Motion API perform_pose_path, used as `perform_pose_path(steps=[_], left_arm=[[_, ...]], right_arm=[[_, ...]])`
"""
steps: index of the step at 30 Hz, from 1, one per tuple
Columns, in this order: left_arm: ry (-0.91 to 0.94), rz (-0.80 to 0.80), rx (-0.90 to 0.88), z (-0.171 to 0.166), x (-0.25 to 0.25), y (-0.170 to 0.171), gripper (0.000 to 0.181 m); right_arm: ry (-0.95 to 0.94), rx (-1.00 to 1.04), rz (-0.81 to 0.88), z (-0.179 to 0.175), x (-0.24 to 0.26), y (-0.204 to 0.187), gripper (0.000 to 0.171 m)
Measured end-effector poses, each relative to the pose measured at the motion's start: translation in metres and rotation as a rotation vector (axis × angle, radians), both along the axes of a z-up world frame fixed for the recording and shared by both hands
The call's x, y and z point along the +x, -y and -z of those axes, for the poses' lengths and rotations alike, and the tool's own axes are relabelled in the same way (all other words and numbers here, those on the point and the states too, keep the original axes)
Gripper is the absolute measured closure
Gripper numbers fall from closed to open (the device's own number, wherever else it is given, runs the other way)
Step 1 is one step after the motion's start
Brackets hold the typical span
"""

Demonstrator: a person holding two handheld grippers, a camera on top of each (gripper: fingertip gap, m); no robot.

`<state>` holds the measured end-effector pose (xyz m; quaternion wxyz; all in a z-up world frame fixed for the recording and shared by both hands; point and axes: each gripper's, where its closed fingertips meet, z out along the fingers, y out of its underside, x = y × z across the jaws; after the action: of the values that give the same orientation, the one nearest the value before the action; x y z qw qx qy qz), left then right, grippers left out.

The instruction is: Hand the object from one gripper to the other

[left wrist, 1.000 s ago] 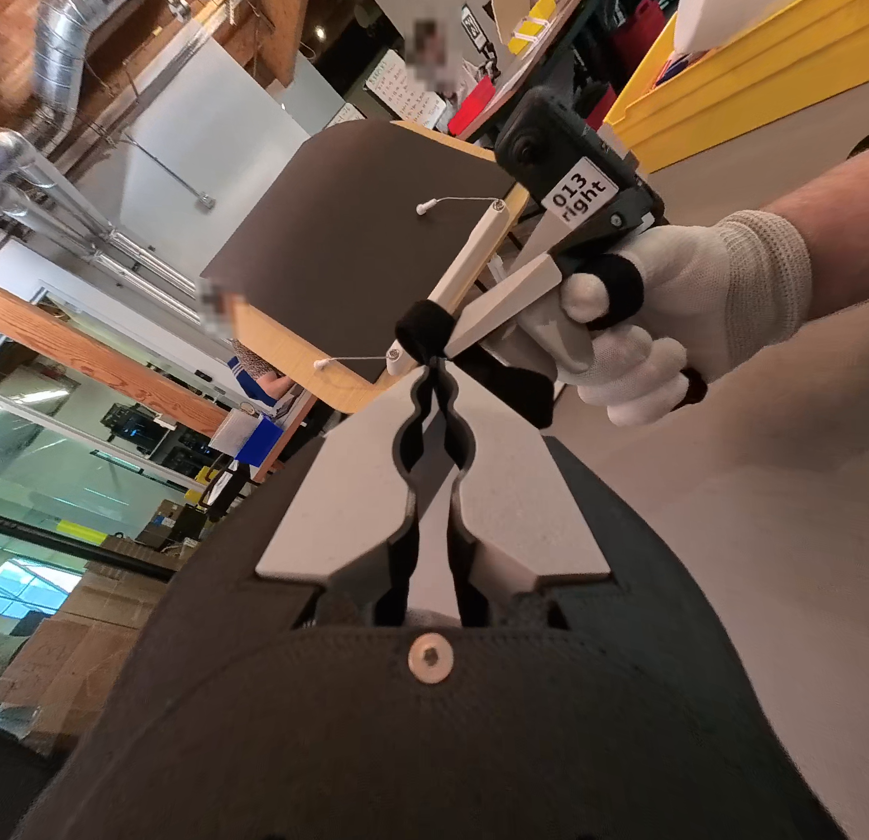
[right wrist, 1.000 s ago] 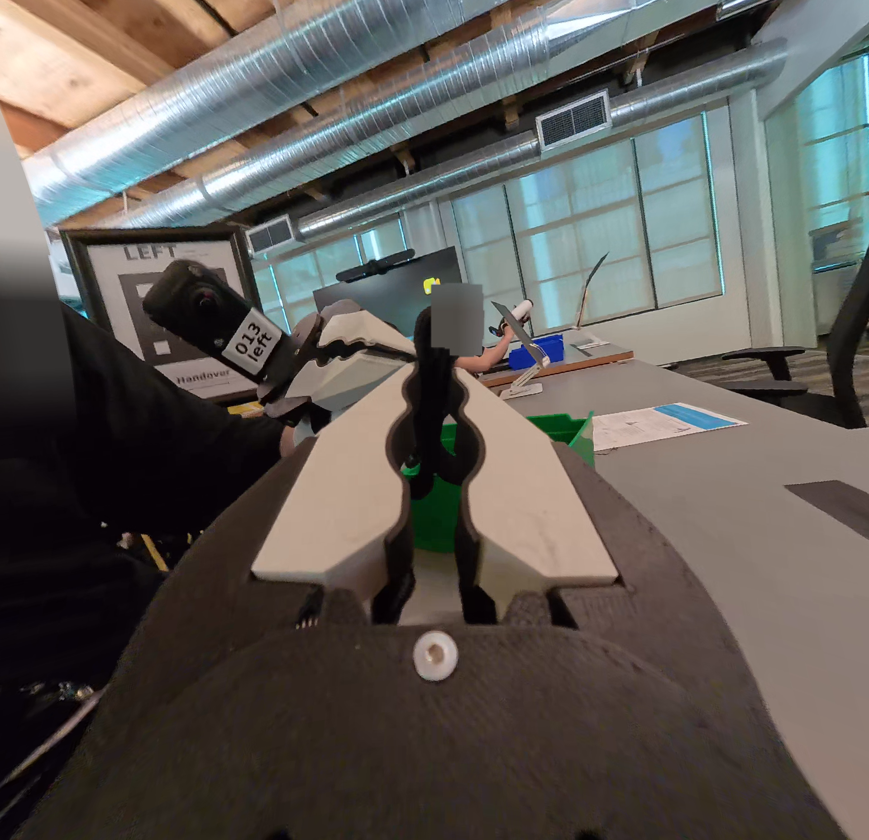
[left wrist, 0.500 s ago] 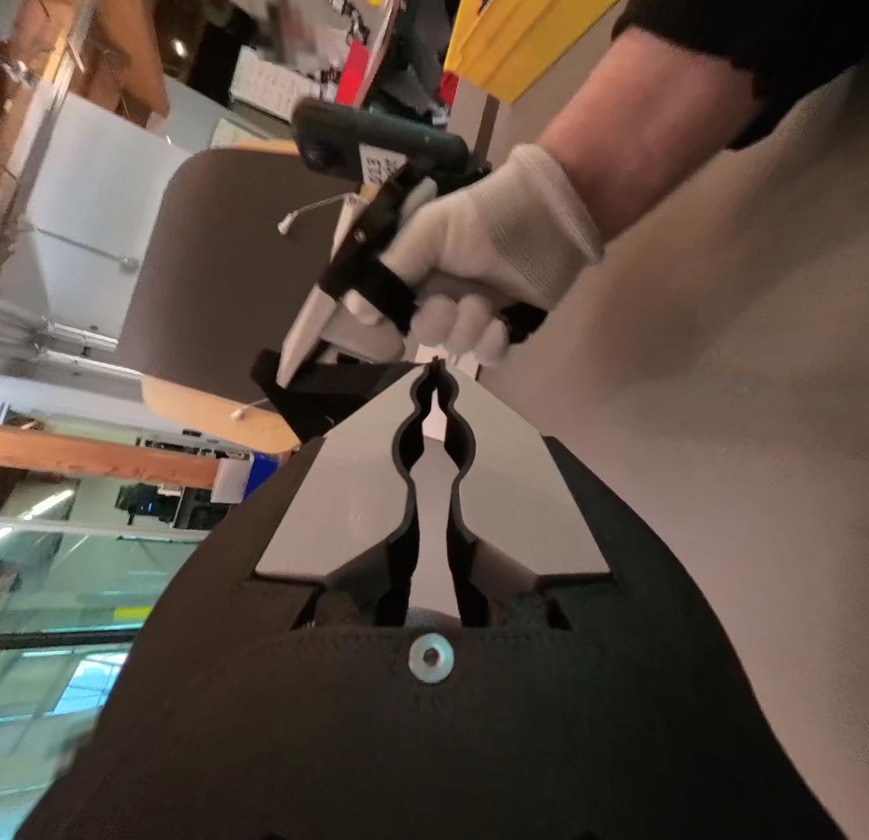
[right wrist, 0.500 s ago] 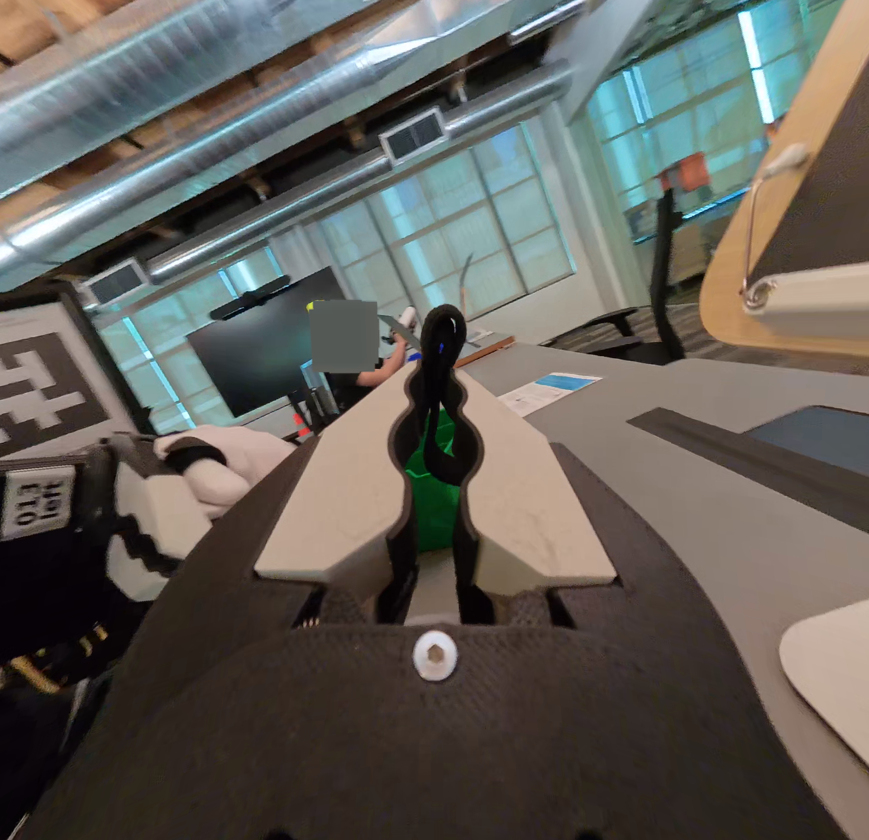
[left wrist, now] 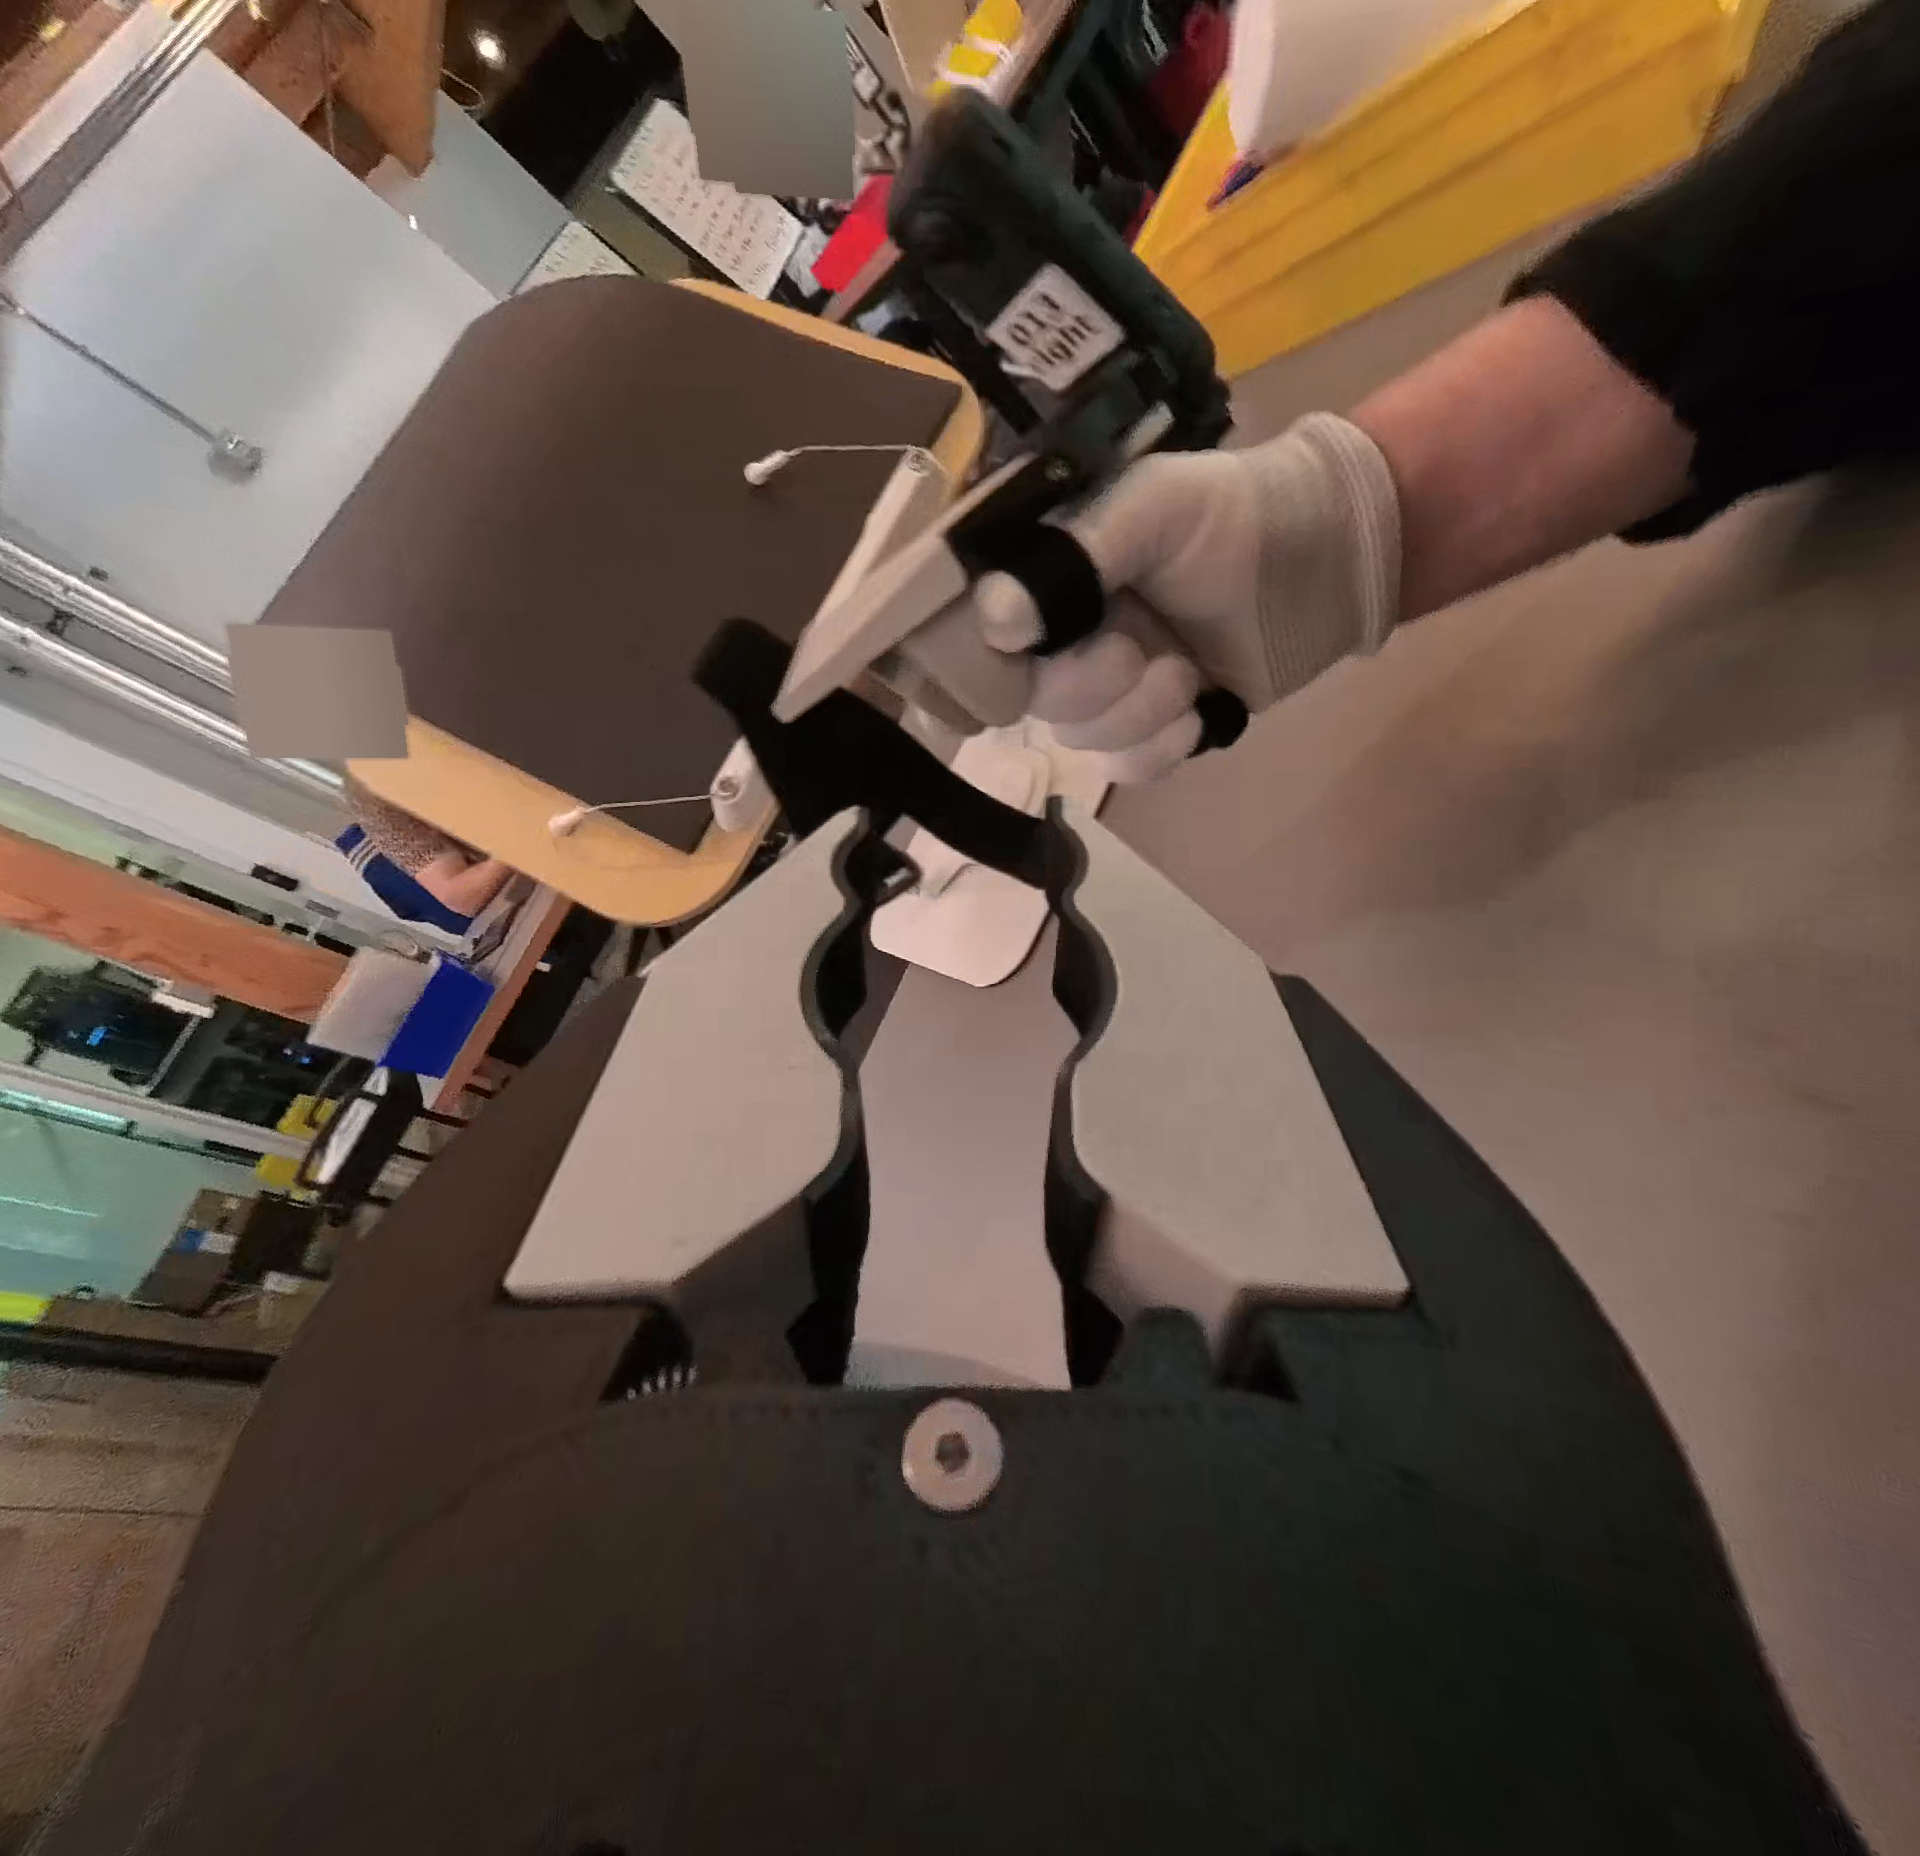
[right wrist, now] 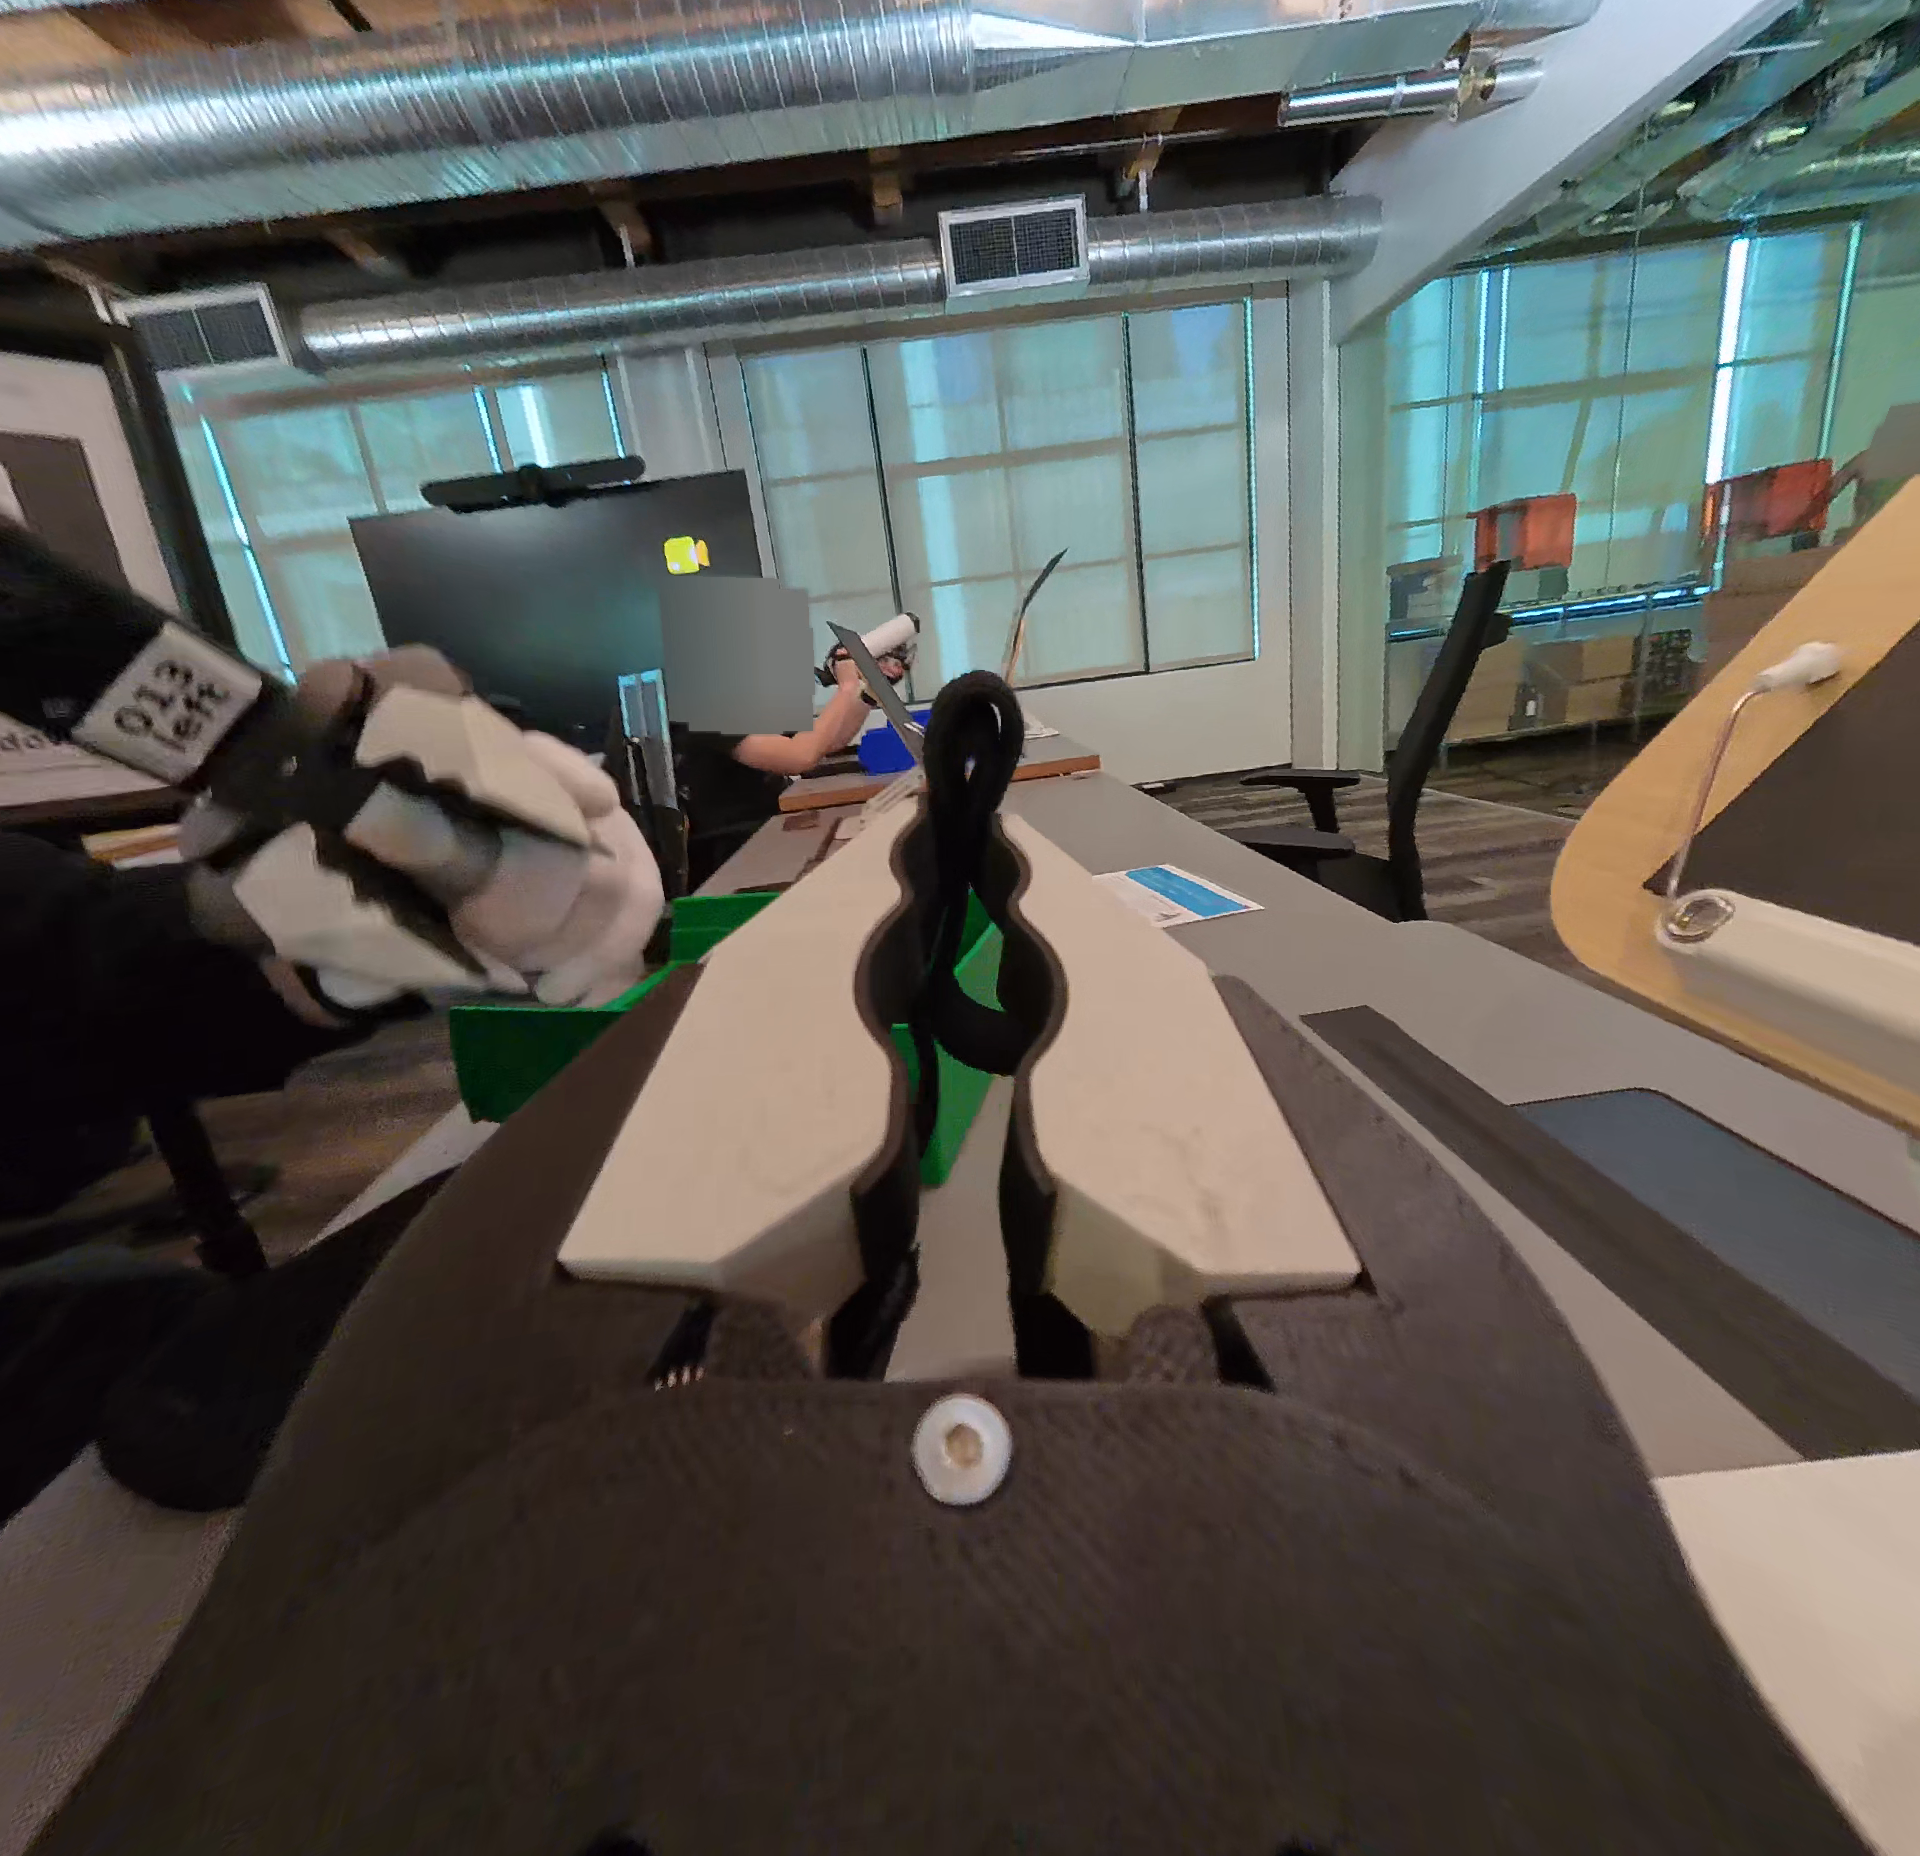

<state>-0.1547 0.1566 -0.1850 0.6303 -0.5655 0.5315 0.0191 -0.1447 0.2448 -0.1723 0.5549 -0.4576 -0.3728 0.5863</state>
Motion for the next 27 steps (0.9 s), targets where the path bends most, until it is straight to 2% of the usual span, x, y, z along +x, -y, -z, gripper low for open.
perform_pose_path(steps=[3, 5, 9, 12, 13, 14, 16, 27], left_arm=[[0.070, -0.069, 0.021, -0.024, -0.019, -0.011, 0.153], [0.092, -0.111, 0.002, -0.027, -0.024, -0.020, 0.153], [0.089, -0.159, -0.083, -0.011, -0.018, -0.040, 0.150], [0.113, -0.133, -0.182, 0.008, -0.009, -0.047, 0.151], [0.134, -0.117, -0.205, 0.011, -0.006, -0.046, 0.156], [0.149, -0.107, -0.212, 0.012, -0.005, -0.046, 0.168], [0.158, -0.101, -0.219, 0.013, -0.005, -0.046, 0.176], [0.126, -0.128, -0.182, 0.009, -0.014, -0.046, 0.181]], right_arm=[[0.000, 0.024, -0.021, -0.002, -0.001, 0.006, 0.166], [0.036, 0.072, -0.038, 0.000, -0.007, 0.016, 0.166], [0.043, 0.104, -0.130, 0.000, -0.017, 0.040, 0.165], [0.020, 0.080, -0.166, -0.002, -0.019, 0.046, 0.165], [0.018, 0.075, -0.173, -0.002, -0.020, 0.047, 0.165], [0.014, 0.069, -0.178, -0.002, -0.020, 0.047, 0.165], [0.007, 0.056, -0.190, -0.002, -0.020, 0.047, 0.165], [0.000, 0.044, -0.198, -0.001, -0.022, 0.048, 0.158]])
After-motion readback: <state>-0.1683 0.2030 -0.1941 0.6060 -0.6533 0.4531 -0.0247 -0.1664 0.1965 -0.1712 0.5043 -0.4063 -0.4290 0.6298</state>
